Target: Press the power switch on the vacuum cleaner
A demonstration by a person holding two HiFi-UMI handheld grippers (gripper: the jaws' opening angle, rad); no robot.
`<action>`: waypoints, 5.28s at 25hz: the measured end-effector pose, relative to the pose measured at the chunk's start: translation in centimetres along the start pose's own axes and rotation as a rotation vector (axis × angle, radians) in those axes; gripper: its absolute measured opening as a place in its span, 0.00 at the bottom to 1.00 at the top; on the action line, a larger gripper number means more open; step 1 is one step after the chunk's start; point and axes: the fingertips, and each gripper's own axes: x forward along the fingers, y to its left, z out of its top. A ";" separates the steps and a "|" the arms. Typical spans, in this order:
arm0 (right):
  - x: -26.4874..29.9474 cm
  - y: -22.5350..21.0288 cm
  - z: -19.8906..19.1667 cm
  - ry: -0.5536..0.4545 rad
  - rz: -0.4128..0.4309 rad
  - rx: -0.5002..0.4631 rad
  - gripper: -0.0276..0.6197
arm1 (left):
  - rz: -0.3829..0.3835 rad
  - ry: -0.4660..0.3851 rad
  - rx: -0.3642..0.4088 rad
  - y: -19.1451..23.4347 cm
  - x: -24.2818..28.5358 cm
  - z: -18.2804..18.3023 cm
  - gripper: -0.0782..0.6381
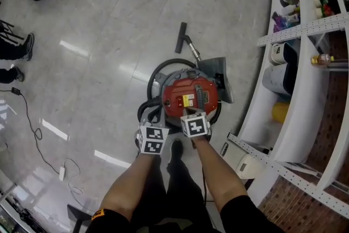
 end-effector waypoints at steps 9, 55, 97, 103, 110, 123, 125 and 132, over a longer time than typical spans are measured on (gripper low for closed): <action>-12.8 1.6 1.0 -0.235 0.063 0.008 0.03 | -0.035 -0.065 0.039 -5.0 -7.0 6.7 0.13; -43.0 16.1 -10.7 -0.745 0.146 -0.258 0.03 | 0.008 -0.390 0.101 -17.7 -37.4 0.7 0.13; -50.0 23.0 -35.3 -0.803 0.057 -0.144 0.03 | -0.105 -0.417 0.110 -31.8 -52.5 -15.9 0.13; -51.6 21.3 -38.7 -0.831 0.065 -0.151 0.03 | -0.064 -0.435 0.100 -34.9 -52.9 -17.6 0.13; -53.2 19.6 -42.1 -0.866 0.071 -0.146 0.03 | -0.032 -0.429 0.134 -36.3 -54.0 -19.0 0.13; -55.4 18.0 -41.4 -0.953 0.003 -0.078 0.03 | -0.043 -0.530 0.043 -35.6 -55.3 -15.7 0.13; -55.7 17.9 -41.5 -0.968 0.011 -0.086 0.03 | -0.038 -0.549 0.039 -35.8 -55.4 -15.2 0.13; -56.4 17.2 -43.1 -0.966 0.001 -0.076 0.03 | -0.052 -0.540 0.067 -37.7 -55.4 -16.6 0.13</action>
